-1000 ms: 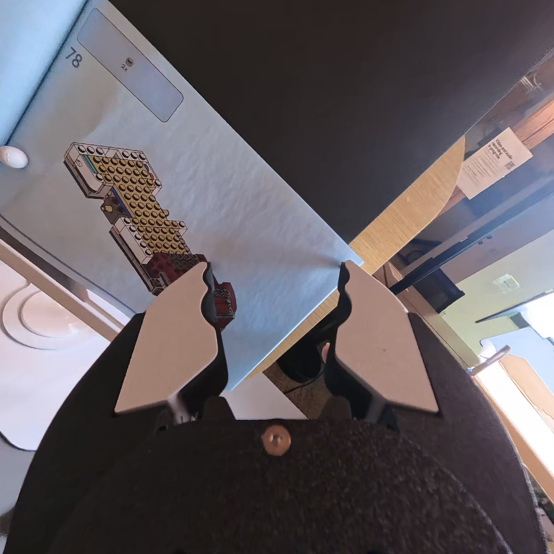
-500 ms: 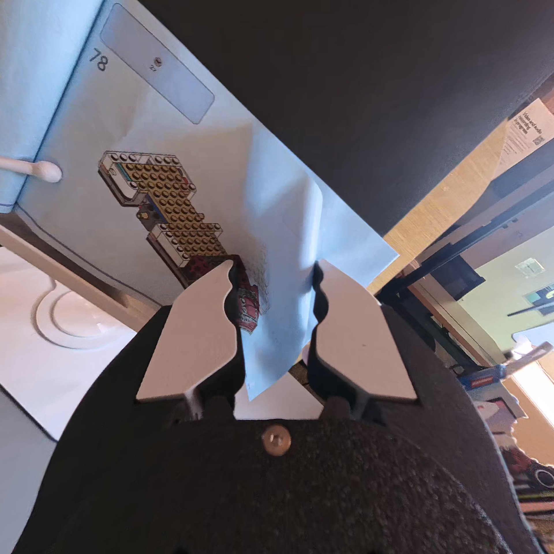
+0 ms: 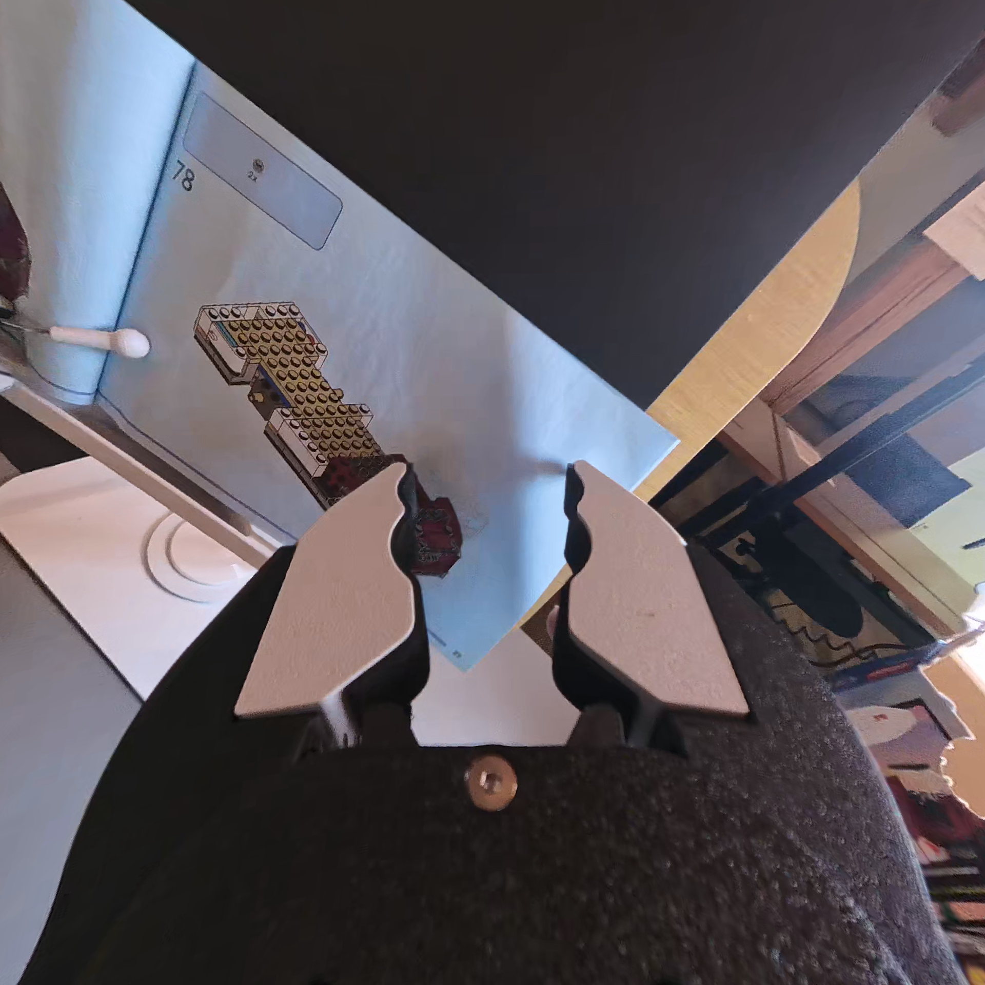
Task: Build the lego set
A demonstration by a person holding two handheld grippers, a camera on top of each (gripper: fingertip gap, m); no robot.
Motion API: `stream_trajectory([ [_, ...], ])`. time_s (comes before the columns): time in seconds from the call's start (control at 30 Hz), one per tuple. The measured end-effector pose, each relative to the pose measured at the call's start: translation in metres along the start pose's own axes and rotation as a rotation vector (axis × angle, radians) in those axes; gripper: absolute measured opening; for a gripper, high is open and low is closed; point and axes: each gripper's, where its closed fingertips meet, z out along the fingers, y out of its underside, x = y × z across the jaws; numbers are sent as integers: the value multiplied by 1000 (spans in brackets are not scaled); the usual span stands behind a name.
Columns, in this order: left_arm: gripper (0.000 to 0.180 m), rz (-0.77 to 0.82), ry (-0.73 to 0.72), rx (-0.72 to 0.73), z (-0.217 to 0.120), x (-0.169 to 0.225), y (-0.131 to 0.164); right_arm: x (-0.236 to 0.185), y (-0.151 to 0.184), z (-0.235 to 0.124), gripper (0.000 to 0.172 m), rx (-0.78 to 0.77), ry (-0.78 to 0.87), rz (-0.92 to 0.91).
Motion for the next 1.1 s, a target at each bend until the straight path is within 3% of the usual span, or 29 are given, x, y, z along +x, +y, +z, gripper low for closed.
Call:
stream_trajectory([
  [0.23, 4, 53, -36, 1, 0, -9, 0, -27, 9, -2, 2, 40, -90, -17],
  [0.33, 3, 40, -31, 17, -1, -8, 0, -24, 6, -7, 0, 78, -69, -23],
  [0.37, 3, 34, -34, 24, -1, -8, 0, -17, 2, -9, 5, 102, -36, -36],
  [0.5, 4, 25, -46, 39, -1, -8, 0, 5, -7, -3, 70, 86, 27, -47],
  [0.6, 3, 1, -37, 59, -1, -8, 0, 10, -3, 10, 78, 33, 42, -80],
  [0.93, 3, -49, -27, 112, -3, -6, -1, -12, 2, 5, 10, 47, -3, -117],
  [1.1, 2, -136, -52, 192, -10, -12, -4, -42, -1, -18, 1, 86, -226, 19],
])
